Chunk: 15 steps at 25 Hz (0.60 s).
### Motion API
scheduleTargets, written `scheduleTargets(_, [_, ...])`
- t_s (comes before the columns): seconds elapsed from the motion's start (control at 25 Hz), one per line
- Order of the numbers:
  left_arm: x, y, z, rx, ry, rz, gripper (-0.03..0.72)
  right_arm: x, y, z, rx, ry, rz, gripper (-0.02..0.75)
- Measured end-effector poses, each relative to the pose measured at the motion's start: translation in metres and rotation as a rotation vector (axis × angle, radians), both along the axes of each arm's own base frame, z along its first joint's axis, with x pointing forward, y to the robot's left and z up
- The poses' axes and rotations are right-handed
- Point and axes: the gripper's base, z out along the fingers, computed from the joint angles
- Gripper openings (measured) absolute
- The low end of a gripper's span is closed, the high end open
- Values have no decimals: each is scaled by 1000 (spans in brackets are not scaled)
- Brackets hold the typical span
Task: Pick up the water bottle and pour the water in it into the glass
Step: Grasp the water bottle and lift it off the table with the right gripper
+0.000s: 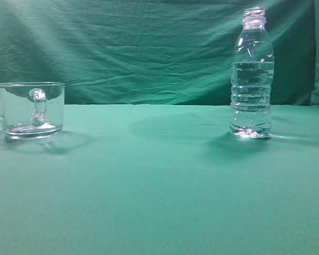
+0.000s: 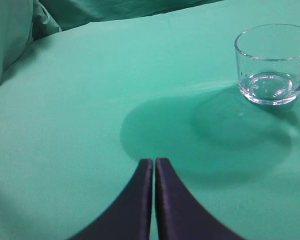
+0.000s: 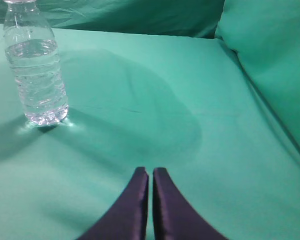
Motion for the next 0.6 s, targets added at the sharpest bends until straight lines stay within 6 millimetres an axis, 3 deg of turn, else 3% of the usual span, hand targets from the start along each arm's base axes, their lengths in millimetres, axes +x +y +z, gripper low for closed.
scheduleTargets(0.6, [0, 0, 0, 0, 0, 0, 0, 0, 0, 0, 0, 0, 0, 0])
